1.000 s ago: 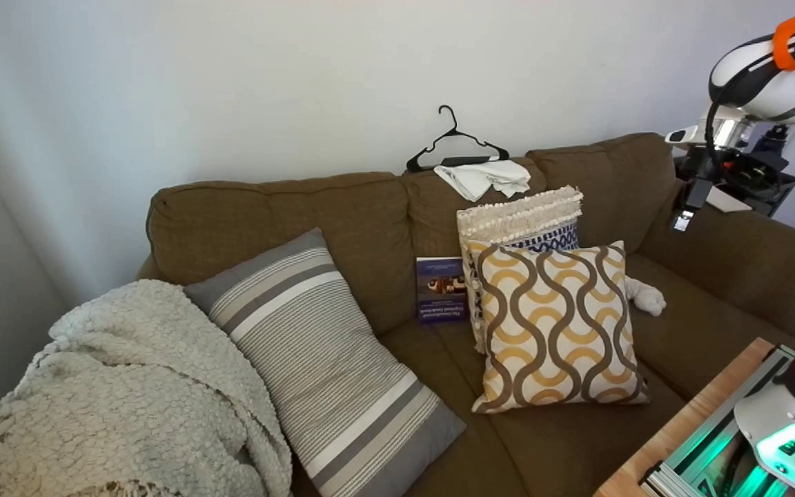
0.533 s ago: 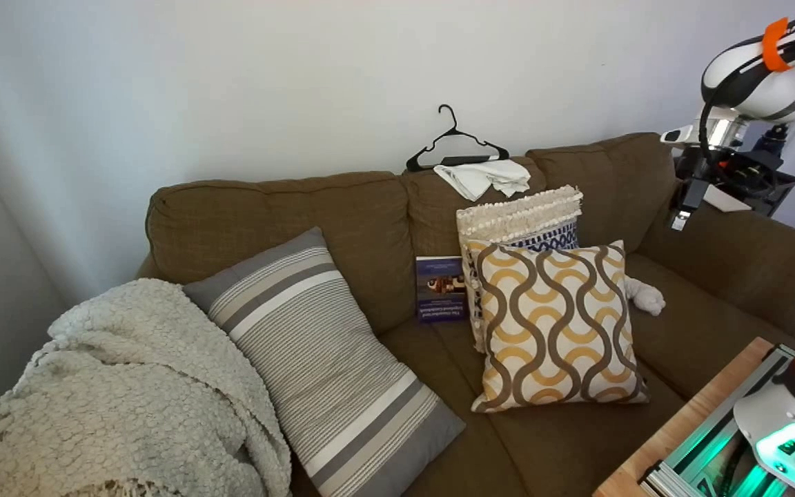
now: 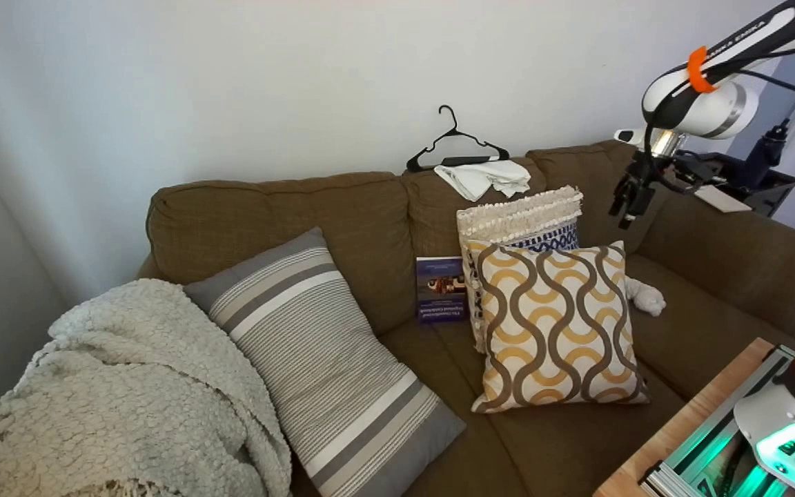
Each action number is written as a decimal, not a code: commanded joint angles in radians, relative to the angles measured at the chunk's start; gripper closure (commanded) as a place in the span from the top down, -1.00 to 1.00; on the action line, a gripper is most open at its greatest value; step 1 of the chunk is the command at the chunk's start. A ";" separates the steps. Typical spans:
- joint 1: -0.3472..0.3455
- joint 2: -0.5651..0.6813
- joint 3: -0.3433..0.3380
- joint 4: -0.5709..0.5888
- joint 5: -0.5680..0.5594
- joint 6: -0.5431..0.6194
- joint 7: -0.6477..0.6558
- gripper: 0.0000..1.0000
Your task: Put a pillow on top of the grey pillow
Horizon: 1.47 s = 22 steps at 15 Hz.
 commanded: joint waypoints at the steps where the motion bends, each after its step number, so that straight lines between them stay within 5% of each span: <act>1: -0.067 0.178 0.098 0.110 0.270 0.041 -0.273 1.00; 4: -0.170 0.330 0.188 0.225 0.372 0.017 -0.464 1.00; 6: -0.217 0.386 0.223 0.280 0.332 -0.014 -0.442 1.00; 7: -0.208 0.310 0.238 0.205 0.304 0.040 -0.394 1.00; 17: -0.286 0.469 0.335 0.323 0.315 0.004 -0.444 1.00; 22: -0.308 0.558 0.375 0.358 0.328 0.082 -0.454 1.00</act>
